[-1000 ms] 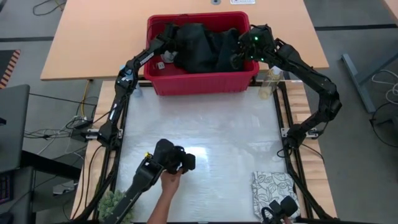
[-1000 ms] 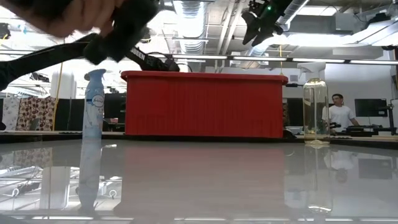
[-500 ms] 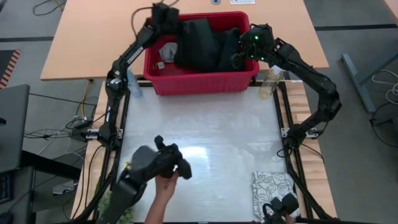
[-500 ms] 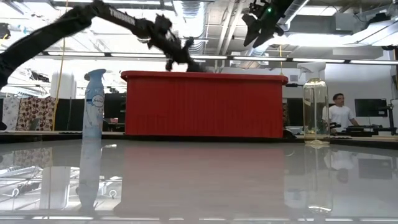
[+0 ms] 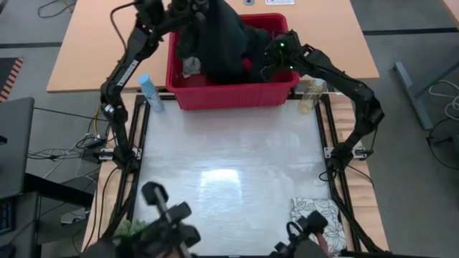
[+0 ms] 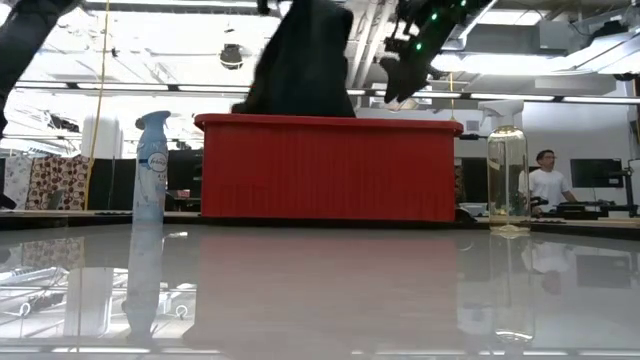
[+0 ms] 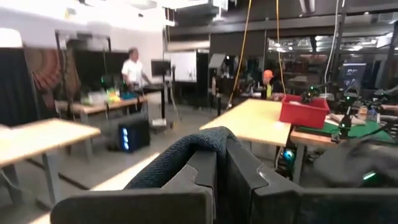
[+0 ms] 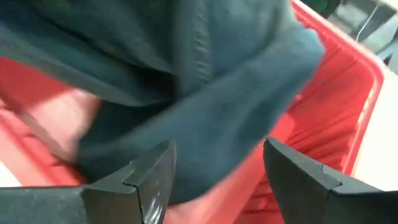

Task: Fold laundry
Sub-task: Fold the dark blue pants

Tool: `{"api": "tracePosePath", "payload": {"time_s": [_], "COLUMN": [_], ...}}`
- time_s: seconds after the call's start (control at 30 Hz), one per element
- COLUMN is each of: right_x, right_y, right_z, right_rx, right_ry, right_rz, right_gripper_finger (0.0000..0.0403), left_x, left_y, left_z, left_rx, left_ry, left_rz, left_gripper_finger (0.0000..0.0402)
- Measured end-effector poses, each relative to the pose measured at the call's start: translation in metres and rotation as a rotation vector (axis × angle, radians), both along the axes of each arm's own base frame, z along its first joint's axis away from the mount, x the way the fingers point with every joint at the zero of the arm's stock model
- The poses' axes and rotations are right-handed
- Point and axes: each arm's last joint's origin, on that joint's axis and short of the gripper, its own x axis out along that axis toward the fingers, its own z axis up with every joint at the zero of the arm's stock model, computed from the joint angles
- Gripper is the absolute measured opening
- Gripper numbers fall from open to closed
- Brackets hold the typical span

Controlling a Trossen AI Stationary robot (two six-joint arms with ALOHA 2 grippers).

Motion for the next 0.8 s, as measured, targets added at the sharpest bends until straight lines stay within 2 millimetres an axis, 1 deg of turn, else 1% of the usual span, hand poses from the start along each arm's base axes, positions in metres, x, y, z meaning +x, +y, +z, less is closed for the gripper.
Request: {"api": "tracePosePath", "payload": {"time_s": [0.07,0.13,0.23,0.33,0.5,0.6,0.7,0.8], "right_x": [0.004,0.011,0.020,0.029,0.043,0.052,0.056,0.058], "right_y": [-0.007,-0.012,-0.020,-0.023,-0.035,-0.047,-0.058,-0.068], "right_z": [-0.004,-0.006,-0.008,-0.013,-0.025,-0.036,-0.043,-0.050], "right_rx": [-0.049,-0.094,-0.125,-0.107,-0.170,-0.210,-0.242,-0.268], "right_ry": [0.051,0.067,-0.002,-0.086,-0.079,-0.085,-0.103,-0.107], "right_rz": [0.058,0.184,0.366,0.489,0.522,0.511,0.500,0.488], "right_gripper_finger": [0.0265,0.0265,0.0265,0.0265,0.0265,0.0265,0.0265,0.0265], "left_x": [-0.004,-0.005,-0.006,-0.007,-0.007,-0.006,-0.005,-0.005], "left_y": [-0.010,-0.015,-0.017,-0.015,-0.015,-0.016,-0.018,-0.018], "left_z": [0.008,0.012,0.012,0.010,0.009,0.008,0.007,0.008], "left_rx": [0.030,0.041,0.036,0.024,0.003,-0.023,-0.057,-0.069], "left_ry": [-0.005,-0.008,-0.005,0.007,0.009,0.013,0.003,-0.004], "left_rz": [0.008,0.007,0.007,0.013,0.004,-0.064,-0.125,-0.135], "left_gripper_finger": [0.0000,0.0000,0.0000,0.0000,0.0000,0.0000,0.0000,0.0000]}}
